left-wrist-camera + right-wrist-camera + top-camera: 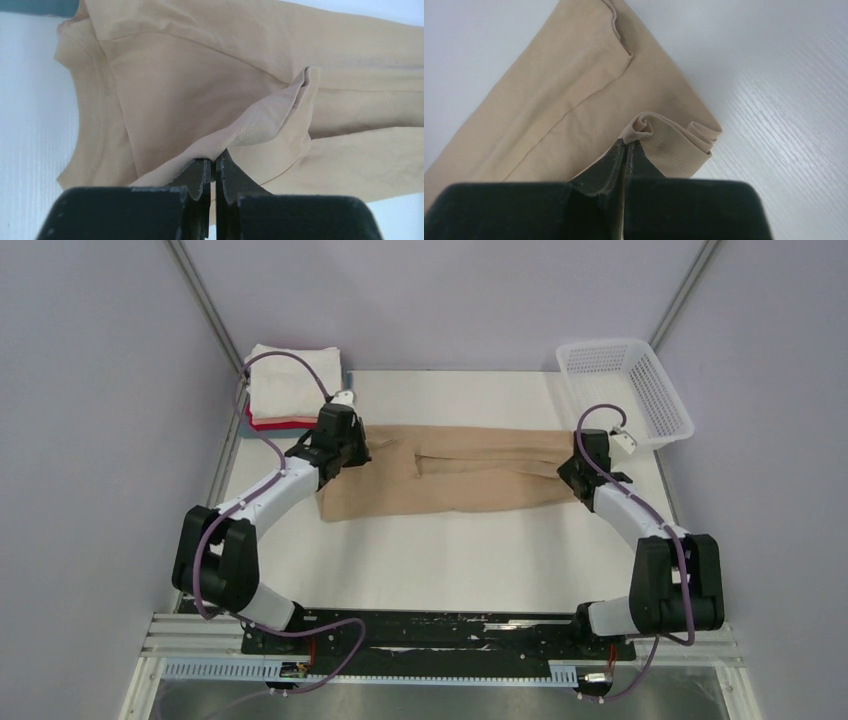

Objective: Fold and stack the t-shirts
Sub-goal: Fold the other side of the tshirt into a rectangle

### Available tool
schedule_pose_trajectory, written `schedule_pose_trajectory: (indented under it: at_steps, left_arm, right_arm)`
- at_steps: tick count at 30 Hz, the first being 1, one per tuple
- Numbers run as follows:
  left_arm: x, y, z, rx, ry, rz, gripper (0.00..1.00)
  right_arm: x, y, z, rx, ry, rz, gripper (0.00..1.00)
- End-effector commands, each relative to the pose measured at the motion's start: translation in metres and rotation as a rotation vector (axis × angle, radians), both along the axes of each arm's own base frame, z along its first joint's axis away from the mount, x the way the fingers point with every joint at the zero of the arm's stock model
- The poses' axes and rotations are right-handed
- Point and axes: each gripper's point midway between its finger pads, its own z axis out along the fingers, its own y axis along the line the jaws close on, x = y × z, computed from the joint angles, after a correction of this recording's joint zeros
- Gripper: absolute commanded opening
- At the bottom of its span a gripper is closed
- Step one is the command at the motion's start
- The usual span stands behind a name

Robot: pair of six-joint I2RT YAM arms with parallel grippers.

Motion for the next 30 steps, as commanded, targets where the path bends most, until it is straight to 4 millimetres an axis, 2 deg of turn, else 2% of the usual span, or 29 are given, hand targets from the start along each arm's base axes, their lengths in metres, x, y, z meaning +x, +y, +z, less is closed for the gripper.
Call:
schedule_pose_trajectory:
  at_steps: [1,9,12,14,15,16,18,19,20,23,26,27,29,30]
  left_arm:
    - [0.032,0.0,0.017,-0.002,-0.092,-0.023,0.0]
    - [0.064,0.005,0.015,0.031,-0.115,-0.008,0.04]
    - [0.07,0.011,0.004,0.065,-0.07,0.022,0.05]
    - [0.073,0.017,-0.002,0.092,-0.039,0.052,0.13]
    - [0.076,0.018,-0.002,0.1,-0.032,0.061,0.27]
    - [0.072,0.023,-0.007,0.121,-0.002,0.075,0.54]
    - [0.07,0.028,-0.004,0.143,0.018,0.097,0.93]
    - [0.071,0.029,0.001,0.145,0.012,0.103,0.96]
    - [0.07,0.031,0.005,0.147,0.01,0.11,0.99]
    - [0.074,0.025,0.022,0.114,-0.017,0.101,1.0]
    - [0.071,0.005,0.034,0.024,-0.014,0.041,1.0]
    - [0.068,-0.005,0.035,-0.016,-0.009,0.001,1.0]
    - [0.061,-0.02,0.031,-0.087,0.012,-0.031,1.0]
    - [0.055,-0.024,0.02,-0.116,0.043,-0.034,1.0]
  right_arm:
    - [0.03,-0.006,0.022,-0.04,-0.082,-0.007,0.0]
    - [0.042,-0.01,0.01,-0.061,-0.056,-0.019,0.0]
    - [0.045,-0.015,0.003,-0.081,-0.039,-0.046,0.0]
    - [0.053,-0.019,0.004,-0.103,-0.038,-0.057,0.03]
    - [0.058,-0.021,0.007,-0.112,-0.043,-0.063,0.09]
    - [0.063,-0.02,0.01,-0.116,-0.046,-0.059,0.19]
    - [0.069,-0.015,0.021,-0.11,-0.057,-0.027,0.55]
    - [0.07,-0.012,0.027,-0.107,-0.068,-0.012,0.65]
    - [0.069,-0.009,0.033,-0.103,-0.082,-0.004,0.71]
    - [0.063,0.002,0.046,-0.089,-0.111,0.036,0.82]
    - [0.055,0.024,0.053,-0.108,-0.126,0.142,0.89]
    - [0.056,0.036,0.056,-0.116,-0.14,0.21,0.9]
    - [0.061,0.061,0.052,-0.135,-0.156,0.369,0.98]
    - [0.065,0.074,0.046,-0.125,-0.155,0.447,1.0]
